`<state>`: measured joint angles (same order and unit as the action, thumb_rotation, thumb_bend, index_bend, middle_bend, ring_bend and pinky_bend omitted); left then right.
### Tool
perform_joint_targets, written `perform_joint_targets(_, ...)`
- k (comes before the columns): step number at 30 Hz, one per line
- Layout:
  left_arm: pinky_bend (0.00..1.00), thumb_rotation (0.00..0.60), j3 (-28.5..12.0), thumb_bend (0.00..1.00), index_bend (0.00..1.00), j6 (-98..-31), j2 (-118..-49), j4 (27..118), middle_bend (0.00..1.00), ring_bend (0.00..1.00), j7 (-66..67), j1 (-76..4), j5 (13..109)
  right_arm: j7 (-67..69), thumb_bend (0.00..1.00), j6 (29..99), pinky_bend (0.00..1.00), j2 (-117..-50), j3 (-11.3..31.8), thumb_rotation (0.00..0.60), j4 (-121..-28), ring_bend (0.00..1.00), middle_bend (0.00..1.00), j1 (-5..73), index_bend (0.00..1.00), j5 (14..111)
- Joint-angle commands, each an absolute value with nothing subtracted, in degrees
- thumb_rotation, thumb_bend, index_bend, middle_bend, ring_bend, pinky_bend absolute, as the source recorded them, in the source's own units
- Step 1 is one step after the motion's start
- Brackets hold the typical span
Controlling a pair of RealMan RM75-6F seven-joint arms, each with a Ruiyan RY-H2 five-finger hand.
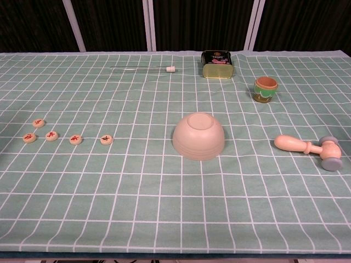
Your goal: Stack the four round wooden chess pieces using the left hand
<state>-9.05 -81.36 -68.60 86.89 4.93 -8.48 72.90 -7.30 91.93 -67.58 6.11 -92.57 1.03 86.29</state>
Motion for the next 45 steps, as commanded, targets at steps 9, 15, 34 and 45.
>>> perform_joint_targets(9,0.0,0.6,-8.66,0.19,0.14,-81.78,-68.37,88.06,0.0,0.0,5.45,-8.28,73.45,-6.9,0.23,92.48,0.0,-67.2,6.06,0.6,-92.61,0.0,0.01,0.71,0.12,86.52)
perform_joint_targets(15,0.0,0.6,-8.45,0.19,0.14,-82.07,-68.35,88.2,0.0,0.0,4.72,-8.26,74.39,-6.83,0.23,92.4,0.0,-67.18,6.04,0.6,-92.64,0.0,0.01,0.69,0.12,86.45)
perform_joint_targets(34,0.0,0.6,-9.46,0.19,0.18,-66.07,-68.18,100.45,0.0,0.0,16.87,-21.6,76.28,-6.82,0.23,92.37,0.0,-67.25,6.23,0.6,-93.34,0.0,0.01,0.49,0.12,85.8)
perform_joint_targets(45,0.0,0.6,-8.71,0.19,0.25,-60.32,-79.92,101.04,0.0,0.0,36.64,-29.95,66.61,-5.94,0.23,92.14,0.0,-66.83,6.54,0.6,-93.41,0.0,0.01,0.41,0.12,85.06)
